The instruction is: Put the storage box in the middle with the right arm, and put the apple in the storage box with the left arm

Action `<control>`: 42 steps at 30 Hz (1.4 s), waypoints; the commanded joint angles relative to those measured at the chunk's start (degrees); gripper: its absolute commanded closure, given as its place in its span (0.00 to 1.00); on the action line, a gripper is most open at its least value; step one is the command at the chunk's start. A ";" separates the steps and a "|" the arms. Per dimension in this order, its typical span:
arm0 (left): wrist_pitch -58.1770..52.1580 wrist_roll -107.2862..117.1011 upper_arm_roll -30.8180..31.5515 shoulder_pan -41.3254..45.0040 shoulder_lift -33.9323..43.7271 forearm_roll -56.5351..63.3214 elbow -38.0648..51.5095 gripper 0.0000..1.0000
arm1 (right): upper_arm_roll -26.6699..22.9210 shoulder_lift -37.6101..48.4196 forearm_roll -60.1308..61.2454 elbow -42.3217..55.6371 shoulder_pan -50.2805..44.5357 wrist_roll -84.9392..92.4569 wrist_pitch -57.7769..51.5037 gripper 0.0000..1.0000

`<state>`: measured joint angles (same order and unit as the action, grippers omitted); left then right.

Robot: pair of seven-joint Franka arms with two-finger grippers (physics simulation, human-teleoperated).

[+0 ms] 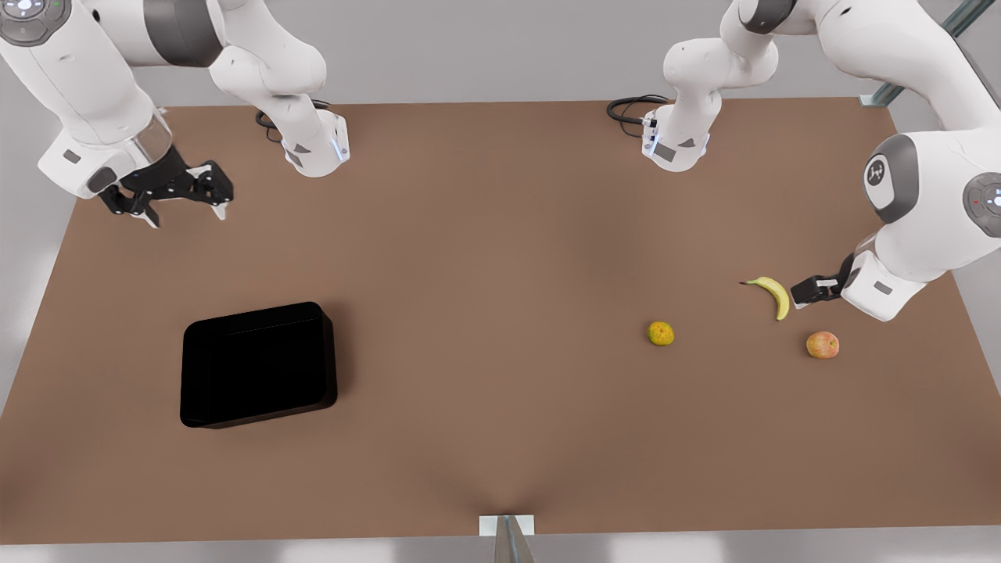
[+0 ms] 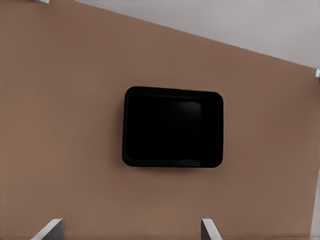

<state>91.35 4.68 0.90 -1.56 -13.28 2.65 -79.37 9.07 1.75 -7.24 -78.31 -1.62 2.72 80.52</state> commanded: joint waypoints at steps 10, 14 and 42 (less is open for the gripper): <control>4.98 -4.51 -3.19 -1.87 -1.40 0.07 -5.89 0.00 | -0.02 -17.31 -0.41 -6.94 -7.52 -8.61 17.73 0.00; 7.88 -5.12 -3.19 -3.37 -2.54 -0.01 -8.61 0.00 | -0.55 -19.24 -0.32 -12.92 -7.52 -8.79 27.67 0.00; 27.48 -27.27 -4.94 -19.10 -18.98 -4.67 -13.80 0.00 | -4.68 -34.54 -0.50 -20.48 -6.11 -8.61 43.58 0.07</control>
<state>119.60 -22.56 -3.99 -20.06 -32.57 -0.57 -92.88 4.39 -32.79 -7.74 -98.79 -7.77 -5.84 124.10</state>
